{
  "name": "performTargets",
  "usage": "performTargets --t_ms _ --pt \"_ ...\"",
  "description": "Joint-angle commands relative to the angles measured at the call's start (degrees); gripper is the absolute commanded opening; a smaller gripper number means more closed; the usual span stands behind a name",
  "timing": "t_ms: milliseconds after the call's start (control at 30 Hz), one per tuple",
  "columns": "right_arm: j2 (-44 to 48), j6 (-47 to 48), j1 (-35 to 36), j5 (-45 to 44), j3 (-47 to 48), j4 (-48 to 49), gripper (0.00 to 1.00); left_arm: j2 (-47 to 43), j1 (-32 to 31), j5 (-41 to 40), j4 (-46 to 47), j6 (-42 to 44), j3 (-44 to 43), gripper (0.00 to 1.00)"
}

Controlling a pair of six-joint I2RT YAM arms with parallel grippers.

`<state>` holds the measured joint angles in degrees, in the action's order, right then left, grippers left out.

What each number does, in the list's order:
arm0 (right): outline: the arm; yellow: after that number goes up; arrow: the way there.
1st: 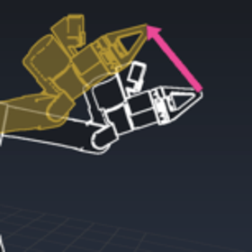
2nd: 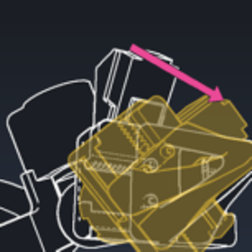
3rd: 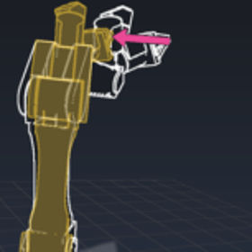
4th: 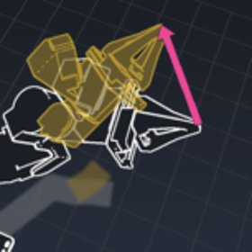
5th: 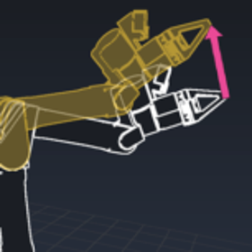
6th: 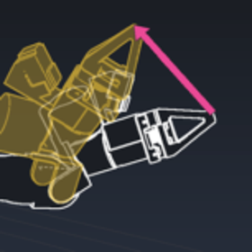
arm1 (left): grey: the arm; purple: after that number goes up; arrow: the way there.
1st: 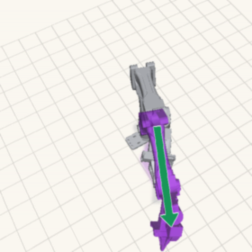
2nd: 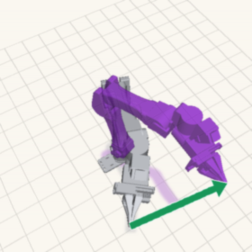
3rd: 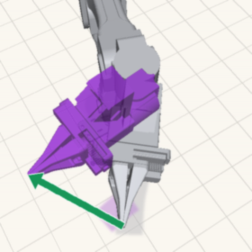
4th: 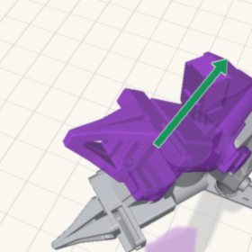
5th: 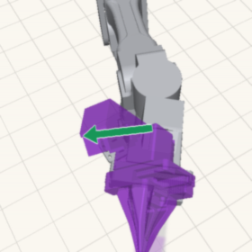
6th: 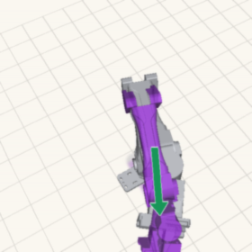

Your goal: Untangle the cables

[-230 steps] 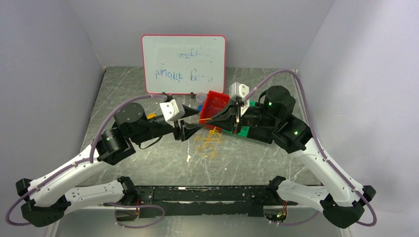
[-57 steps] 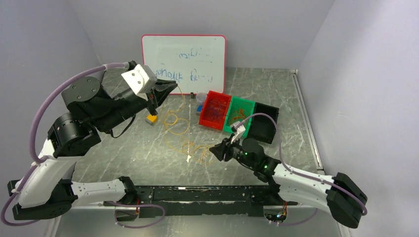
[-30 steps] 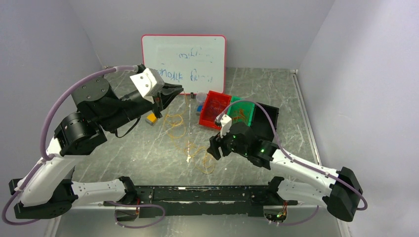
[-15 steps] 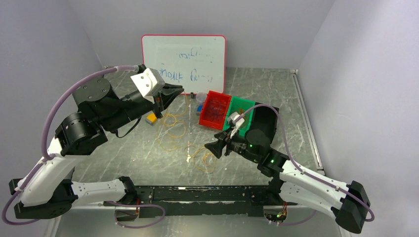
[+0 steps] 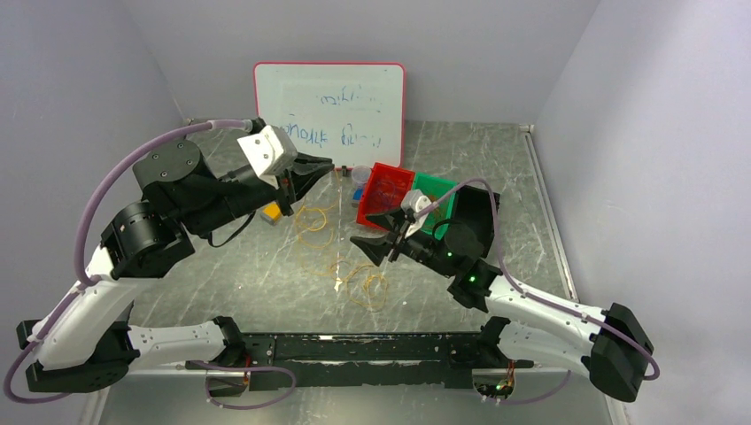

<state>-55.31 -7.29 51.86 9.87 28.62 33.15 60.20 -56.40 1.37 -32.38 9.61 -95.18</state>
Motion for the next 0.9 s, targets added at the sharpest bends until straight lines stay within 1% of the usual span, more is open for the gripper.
performTargets --t_ms 0,233,367,467,867 --pt "-0.48 3.30 0.17 2.44 3.32 5.23 0.65 0.32 -0.11 3.49 1.77 -0.80 0.07 0.07" --pt "-0.21 1.90 0.14 4.70 2.79 12.28 0.65 0.59 -0.11 4.93 2.91 -1.08 1.09 0.07" --pt "-0.52 3.29 0.16 6.08 1.15 19.36 0.65 1.01 -0.11 5.84 2.94 -1.32 0.90 0.07" --pt "-1.94 4.56 0.14 7.64 1.07 22.84 0.65 1.14 -0.11 6.46 3.32 -1.59 0.97 0.07" --pt "-10.11 6.25 0.10 10.96 5.38 29.20 0.65 2.77 -0.11 9.10 3.97 -2.22 0.39 0.07"
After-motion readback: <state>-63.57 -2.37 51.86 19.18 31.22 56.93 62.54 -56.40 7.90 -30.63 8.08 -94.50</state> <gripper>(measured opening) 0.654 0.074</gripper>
